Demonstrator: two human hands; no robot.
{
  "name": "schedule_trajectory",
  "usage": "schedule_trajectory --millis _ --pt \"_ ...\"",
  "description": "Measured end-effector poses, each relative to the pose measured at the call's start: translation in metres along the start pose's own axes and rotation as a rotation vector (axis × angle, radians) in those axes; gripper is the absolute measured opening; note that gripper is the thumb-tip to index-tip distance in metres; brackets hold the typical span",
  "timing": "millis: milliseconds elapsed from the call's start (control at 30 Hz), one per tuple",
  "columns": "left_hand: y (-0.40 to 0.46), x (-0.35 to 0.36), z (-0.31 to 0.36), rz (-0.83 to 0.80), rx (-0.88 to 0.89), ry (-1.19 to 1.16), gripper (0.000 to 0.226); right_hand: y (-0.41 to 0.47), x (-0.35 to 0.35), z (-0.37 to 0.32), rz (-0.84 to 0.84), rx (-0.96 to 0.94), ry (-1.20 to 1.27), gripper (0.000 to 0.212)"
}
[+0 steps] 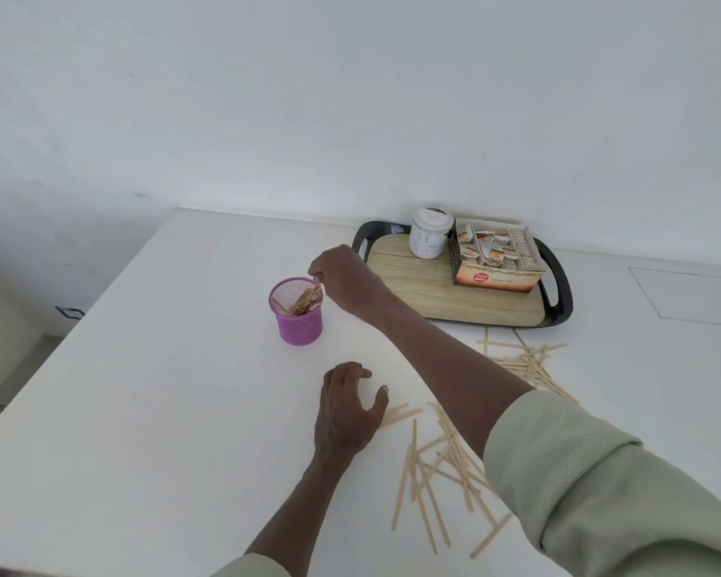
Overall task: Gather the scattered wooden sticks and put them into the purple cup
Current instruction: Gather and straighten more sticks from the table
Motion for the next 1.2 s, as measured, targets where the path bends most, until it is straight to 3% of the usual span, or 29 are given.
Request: schedule_trajectory --millis 133,433,533,700,833,867,933,1033,1200 --pt "-0.002 -0.001 -0.002 0.019 0.031 -0.027 0.022 -0.025 -0.011 0.019 0.058 -0.005 0.084 0.022" --pt "-0.010 0.001 -0.001 -0.083 0.046 0.008 0.022 -0.118 -0.005 0.109 0.051 0.172 0.148 0.022" --pt "-0.022 0.005 0.004 -0.173 -0.042 -0.015 0.043 -0.151 0.000 0.150 0.056 0.261 0.174 0.020" --pt "-0.060 0.023 0.025 -0.312 -0.101 0.167 0.109 -0.207 0.012 0.222 -0.010 0.527 0.136 0.025" --pt "-0.095 0.047 0.043 -0.345 -0.162 0.247 0.135 -0.258 0.020 0.273 0.025 0.752 0.134 0.010" --pt "-0.100 0.053 0.048 -0.341 -0.164 0.267 0.135 -0.267 0.024 0.284 0.012 0.782 0.134 0.010" --pt "-0.105 0.059 0.057 -0.299 -0.155 0.271 0.125 -0.282 0.035 0.302 -0.078 0.840 0.141 0.036" --pt "-0.103 0.060 0.063 -0.232 -0.167 0.203 0.095 -0.297 0.052 0.317 -0.217 0.875 0.176 0.059" --pt "-0.090 0.052 0.070 -0.180 -0.132 0.153 0.053 -0.298 0.068 0.312 -0.211 0.780 0.167 0.051"
Point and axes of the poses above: each hand's wrist, its own y-axis towards the middle knuckle, its own x-axis out of the palm, z = x × y, the point moved 5 cm from there along y, towards the middle knuckle, and after that the axes turned 14 degrees about -z, right-handed, at the moved point
